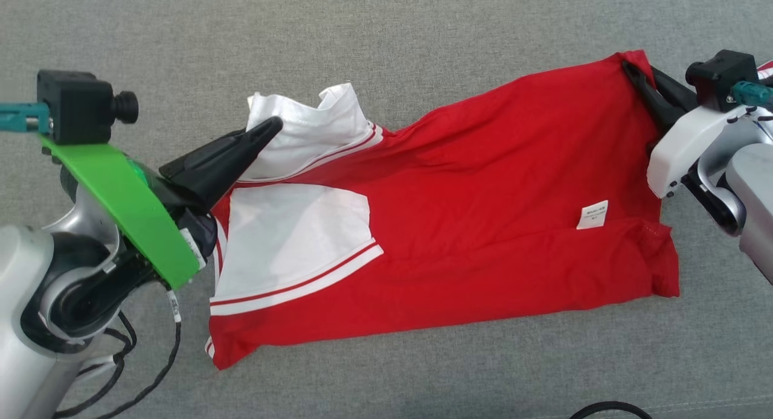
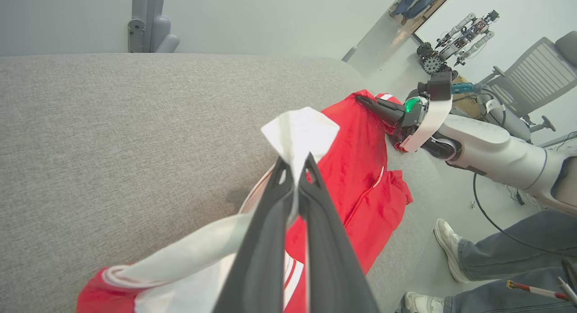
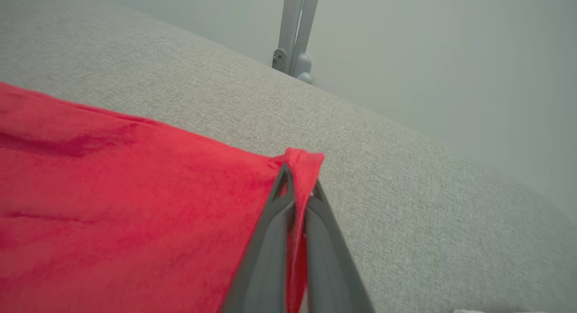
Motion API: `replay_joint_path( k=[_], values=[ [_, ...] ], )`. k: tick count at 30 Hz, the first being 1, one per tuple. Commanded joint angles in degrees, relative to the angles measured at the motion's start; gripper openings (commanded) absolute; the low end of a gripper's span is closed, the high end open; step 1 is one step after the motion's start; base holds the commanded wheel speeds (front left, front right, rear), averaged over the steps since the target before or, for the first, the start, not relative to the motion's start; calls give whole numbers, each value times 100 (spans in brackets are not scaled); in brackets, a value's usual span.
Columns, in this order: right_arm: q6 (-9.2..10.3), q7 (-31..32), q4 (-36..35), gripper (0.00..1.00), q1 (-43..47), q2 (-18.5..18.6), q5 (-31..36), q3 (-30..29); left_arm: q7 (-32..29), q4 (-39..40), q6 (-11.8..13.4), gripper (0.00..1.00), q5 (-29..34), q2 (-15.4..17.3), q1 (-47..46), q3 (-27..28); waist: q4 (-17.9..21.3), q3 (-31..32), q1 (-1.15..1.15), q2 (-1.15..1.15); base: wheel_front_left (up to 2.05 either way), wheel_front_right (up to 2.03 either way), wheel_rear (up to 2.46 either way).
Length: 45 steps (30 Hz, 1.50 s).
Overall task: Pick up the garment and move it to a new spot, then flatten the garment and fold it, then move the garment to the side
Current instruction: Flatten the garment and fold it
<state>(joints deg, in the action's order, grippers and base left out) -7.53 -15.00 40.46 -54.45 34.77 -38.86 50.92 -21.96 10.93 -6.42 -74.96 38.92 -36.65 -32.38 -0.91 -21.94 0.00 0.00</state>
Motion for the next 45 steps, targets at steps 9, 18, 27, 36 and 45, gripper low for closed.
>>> replay_joint_path(
  k=[9, 18, 27, 36, 45],
  values=[
    [10, -18, -530, 0, 806, 162, 440, -521, 854, 595, 466, 0, 738, 92, 1008, -38, -15, 148, 0, 0, 0, 0, 0],
    [10, -18, -974, 0, 1427, 373, 755, -898, 1432, 877, 841, 0, 1096, -177, 1981, -403, -175, 378, 0, 0, 0, 0, 0],
    [10, -18, -1555, 0, 2397, 812, 846, -1106, 1962, -201, 685, 0, 495, -814, 2732, -522, -414, 829, 0, 0, 0, 0, 0],
    [10, -19, -1792, 8, 2609, 883, 851, -842, 1691, -1265, 403, 0, 355, -1103, 2220, -646, -291, 891, 0, 0, 0, 0, 0],
    [10, -19, -1827, 30, 2638, 1033, 848, -434, 1687, -1512, 266, 0, 249, -1056, 2344, -648, -137, 961, 0, 0, 0, 0, 0]
  ],
)
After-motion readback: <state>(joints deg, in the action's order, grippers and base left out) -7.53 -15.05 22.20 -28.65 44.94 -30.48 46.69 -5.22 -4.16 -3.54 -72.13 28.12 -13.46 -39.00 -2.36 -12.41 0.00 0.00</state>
